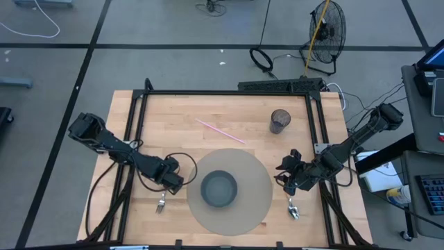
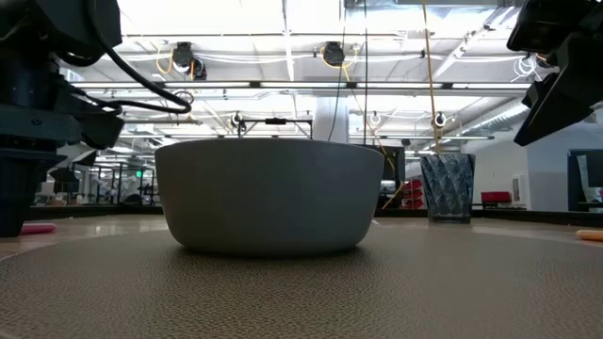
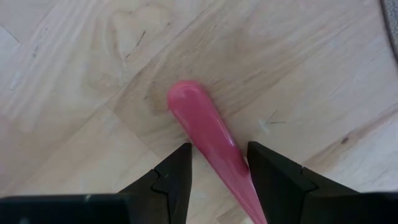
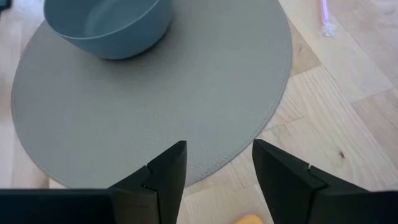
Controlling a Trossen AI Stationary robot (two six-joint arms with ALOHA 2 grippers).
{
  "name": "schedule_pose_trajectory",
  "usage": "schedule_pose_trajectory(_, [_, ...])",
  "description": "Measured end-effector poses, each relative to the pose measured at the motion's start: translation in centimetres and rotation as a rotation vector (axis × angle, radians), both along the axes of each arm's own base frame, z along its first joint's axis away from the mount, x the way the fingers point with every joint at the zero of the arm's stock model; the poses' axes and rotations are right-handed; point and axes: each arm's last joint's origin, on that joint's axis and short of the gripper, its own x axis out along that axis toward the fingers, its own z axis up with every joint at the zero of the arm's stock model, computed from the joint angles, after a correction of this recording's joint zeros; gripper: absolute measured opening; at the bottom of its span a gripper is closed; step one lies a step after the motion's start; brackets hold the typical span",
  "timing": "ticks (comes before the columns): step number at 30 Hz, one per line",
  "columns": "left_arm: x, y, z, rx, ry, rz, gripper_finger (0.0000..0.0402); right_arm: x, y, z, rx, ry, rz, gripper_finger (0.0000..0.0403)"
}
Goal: Pick & Place Utensil
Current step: Put the red fork into the blue bowl on the brown placemat
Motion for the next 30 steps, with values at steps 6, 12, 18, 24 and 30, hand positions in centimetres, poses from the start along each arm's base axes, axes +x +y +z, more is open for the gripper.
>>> schedule_pose_trajectory(6, [-0.3,-0.3,0.3,-0.027,0.001,-0.010,0.0161,0.0,0.0,0.0,-0.007,0.002,0.011,0.0180])
schedule_pose_trajectory(12, [-0.7,-1.3,0.8,-0.128,0.003,-0.004,0.0161,0.0,0.0,0.0,-0.023,0.003,0.027,0.0180])
schedule_pose_trajectory(18, [-0.9,-3.0,0.8,-0.152,-0.069,-0.004,0.0161,0.0,0.0,0.0,-0.042,0.003,0.044,0.0180])
schedule_pose_trajectory(24, [-1.2,-4.0,0.7,-0.116,-0.108,0.030,0.0161,0.2,0.1,0.1,-0.052,-0.017,0.064,0.0180])
schedule_pose_trajectory(30, [-1.1,-4.4,-0.2,-0.071,-0.088,0.043,0.0161,0.4,0.3,0.4,-0.041,-0.051,0.081,0.0180])
